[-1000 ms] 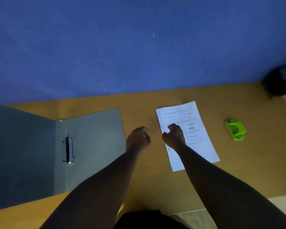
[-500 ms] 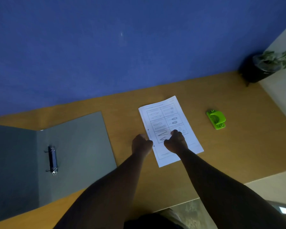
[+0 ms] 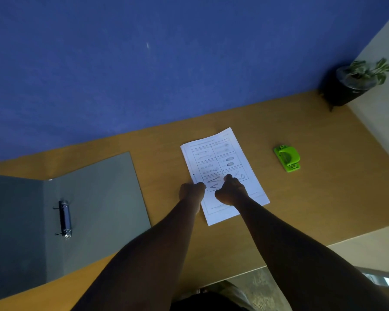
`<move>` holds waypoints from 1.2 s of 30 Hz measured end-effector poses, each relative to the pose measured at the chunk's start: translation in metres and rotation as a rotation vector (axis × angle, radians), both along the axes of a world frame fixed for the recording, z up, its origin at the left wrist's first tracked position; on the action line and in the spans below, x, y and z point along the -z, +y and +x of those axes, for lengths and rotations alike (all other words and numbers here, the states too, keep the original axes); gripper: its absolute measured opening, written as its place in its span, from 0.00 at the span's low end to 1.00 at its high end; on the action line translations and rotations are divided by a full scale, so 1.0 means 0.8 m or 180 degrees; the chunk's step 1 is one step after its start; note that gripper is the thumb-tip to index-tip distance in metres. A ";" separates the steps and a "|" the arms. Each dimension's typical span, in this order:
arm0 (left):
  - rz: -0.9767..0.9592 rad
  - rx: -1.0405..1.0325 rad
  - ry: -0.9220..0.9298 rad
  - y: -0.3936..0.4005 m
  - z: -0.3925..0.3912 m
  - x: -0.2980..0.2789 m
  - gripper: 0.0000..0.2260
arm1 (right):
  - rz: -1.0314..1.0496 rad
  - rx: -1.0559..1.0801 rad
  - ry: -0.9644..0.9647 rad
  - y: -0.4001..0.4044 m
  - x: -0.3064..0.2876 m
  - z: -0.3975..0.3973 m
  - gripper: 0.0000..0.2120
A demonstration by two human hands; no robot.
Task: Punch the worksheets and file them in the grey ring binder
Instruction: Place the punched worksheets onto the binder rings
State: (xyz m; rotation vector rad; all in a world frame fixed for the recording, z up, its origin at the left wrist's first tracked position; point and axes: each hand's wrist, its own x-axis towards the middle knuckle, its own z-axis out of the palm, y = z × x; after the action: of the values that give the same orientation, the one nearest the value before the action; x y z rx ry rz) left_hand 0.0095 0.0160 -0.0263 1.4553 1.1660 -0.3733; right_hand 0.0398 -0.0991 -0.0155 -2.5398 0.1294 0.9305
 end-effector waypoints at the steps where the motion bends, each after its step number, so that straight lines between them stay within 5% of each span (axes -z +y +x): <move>1: -0.0040 0.0007 0.0050 0.000 0.002 0.002 0.13 | -0.0008 -0.0031 0.0011 0.001 0.001 -0.001 0.30; 6: 0.0231 0.0123 0.0031 -0.005 0.005 0.000 0.19 | -0.0003 -0.0148 0.0001 -0.002 0.002 -0.006 0.31; 12: -0.0011 -0.0157 -0.0370 -0.016 0.009 0.006 0.16 | 0.0108 -0.0140 0.0056 -0.014 0.004 -0.002 0.31; 24: 0.0615 0.0148 -0.0855 -0.038 0.013 0.001 0.10 | 0.0547 0.0433 0.0181 -0.043 0.001 0.021 0.28; 36: -0.0010 0.0163 -0.1407 -0.002 0.012 -0.024 0.10 | 0.0541 0.1348 -0.0455 -0.056 -0.006 0.045 0.23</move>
State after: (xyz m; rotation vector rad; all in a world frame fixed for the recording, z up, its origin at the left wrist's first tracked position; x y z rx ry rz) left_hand 0.0190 0.0147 -0.0069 1.4731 0.7729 -0.0785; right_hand 0.0757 -0.1440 -0.0104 -2.2837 0.5000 0.5673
